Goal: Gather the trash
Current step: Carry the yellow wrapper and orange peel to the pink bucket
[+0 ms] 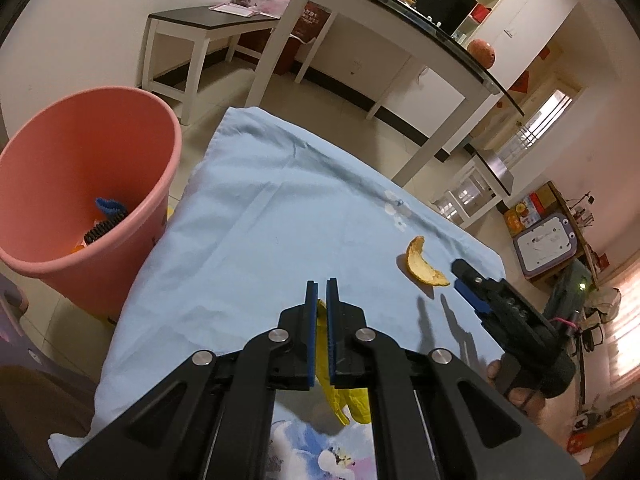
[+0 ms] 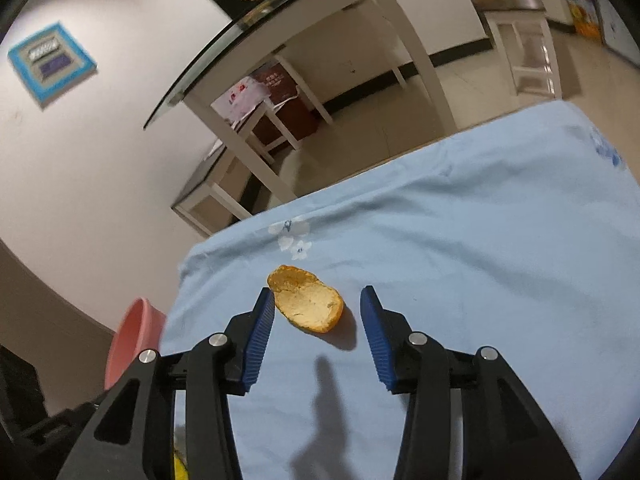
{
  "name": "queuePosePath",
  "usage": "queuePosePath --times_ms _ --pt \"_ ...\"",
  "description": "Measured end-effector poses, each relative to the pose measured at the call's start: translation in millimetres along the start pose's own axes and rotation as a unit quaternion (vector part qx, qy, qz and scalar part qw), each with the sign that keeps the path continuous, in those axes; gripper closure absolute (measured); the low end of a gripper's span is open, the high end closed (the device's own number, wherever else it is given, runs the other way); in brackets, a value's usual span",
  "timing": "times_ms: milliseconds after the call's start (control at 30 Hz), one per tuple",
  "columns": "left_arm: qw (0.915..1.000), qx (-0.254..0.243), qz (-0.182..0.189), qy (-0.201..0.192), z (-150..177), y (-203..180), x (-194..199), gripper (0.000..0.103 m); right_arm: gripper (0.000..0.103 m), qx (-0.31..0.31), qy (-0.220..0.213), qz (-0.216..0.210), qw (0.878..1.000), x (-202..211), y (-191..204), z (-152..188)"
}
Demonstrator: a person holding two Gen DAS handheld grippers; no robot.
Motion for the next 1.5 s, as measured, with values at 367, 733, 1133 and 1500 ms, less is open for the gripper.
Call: queuePosePath --times_ms 367,733,1133,1500 --pt "0.9999 0.004 0.011 -0.002 4 1 3 0.099 0.098 0.006 0.029 0.021 0.999 -21 -7 7" --pt "0.9994 0.006 0.004 -0.034 -2 9 25 0.099 0.098 -0.001 0.018 -0.012 1.0 -8 -2 5" --pt "0.9971 0.002 -0.006 -0.076 -6 26 62 0.099 0.098 0.015 0.017 -0.036 0.999 0 13 9" --pt "0.9942 0.007 -0.004 -0.107 -10 48 91 0.1 0.098 0.063 0.013 -0.004 0.998 18 49 22"
Point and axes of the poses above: each gripper's, at about its wrist camera, not at the fingertips, and x roughly against the way its jaws point, y to its left, z to its underside, the point moved 4 cm from there along -x, roughly the way its jaws point, and after that the axes turned 3 degrees about -x, right-handed, at the moved point
